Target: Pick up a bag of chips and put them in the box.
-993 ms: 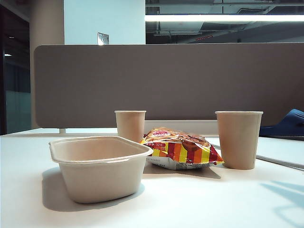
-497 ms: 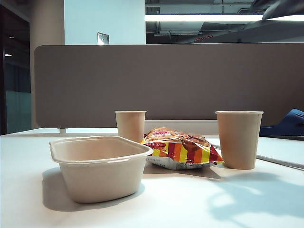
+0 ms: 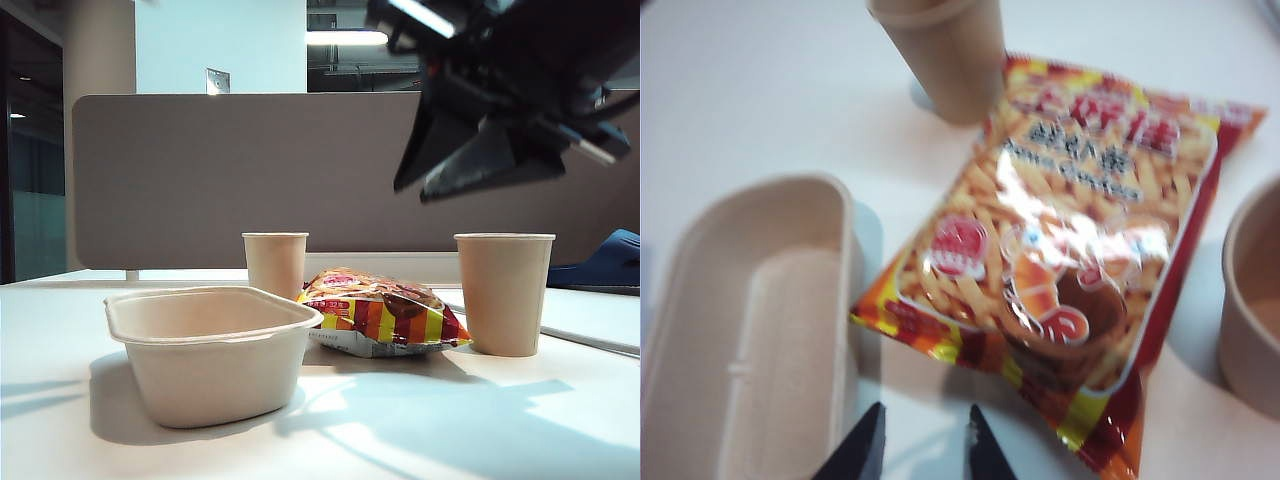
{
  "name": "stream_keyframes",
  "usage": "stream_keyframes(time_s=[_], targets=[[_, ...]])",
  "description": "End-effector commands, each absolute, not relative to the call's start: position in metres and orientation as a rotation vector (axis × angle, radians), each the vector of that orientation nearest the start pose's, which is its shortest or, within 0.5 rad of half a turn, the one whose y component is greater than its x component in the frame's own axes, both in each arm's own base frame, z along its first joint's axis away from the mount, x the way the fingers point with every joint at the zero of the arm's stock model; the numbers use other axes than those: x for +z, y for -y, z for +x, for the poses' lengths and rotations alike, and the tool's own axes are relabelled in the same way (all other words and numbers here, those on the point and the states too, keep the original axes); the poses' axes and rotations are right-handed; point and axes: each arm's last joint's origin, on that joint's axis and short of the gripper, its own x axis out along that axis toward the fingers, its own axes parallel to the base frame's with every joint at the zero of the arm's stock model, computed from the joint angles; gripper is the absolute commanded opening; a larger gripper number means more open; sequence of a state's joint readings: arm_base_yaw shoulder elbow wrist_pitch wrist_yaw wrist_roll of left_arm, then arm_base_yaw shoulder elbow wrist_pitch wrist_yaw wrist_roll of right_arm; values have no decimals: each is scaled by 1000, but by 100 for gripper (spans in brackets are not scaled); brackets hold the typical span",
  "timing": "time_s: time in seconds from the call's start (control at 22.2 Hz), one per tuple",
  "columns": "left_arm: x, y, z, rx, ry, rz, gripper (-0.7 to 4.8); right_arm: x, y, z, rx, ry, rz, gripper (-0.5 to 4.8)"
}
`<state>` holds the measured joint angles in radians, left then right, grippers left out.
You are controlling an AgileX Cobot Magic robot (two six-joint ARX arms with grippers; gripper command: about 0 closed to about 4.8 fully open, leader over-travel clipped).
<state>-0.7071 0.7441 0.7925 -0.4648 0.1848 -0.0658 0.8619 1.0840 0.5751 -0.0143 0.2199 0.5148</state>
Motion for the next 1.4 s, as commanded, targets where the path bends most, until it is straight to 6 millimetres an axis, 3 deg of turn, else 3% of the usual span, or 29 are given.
stream_keyframes(time_s=[0.05, 0.36, 0.54, 0.86, 1.04, 1.4], targets=[[306, 121, 123, -800, -486, 124, 134, 222, -164, 155, 425, -595, 274, 103], [283, 142, 144, -810, -589, 218, 134, 213, -146, 167, 331, -685, 439, 108], [283, 146, 148, -847, -545, 234, 134, 202, -135, 172, 308, -755, 552, 161], [285, 149, 148, -905, -511, 249, 136, 202, -137, 171, 331, -800, 639, 175], [284, 150, 149, -928, -517, 249, 184, 201, -137, 170, 312, -811, 682, 216], [282, 151, 149, -949, -518, 258, 184, 199, -137, 171, 228, -831, 801, 226]])
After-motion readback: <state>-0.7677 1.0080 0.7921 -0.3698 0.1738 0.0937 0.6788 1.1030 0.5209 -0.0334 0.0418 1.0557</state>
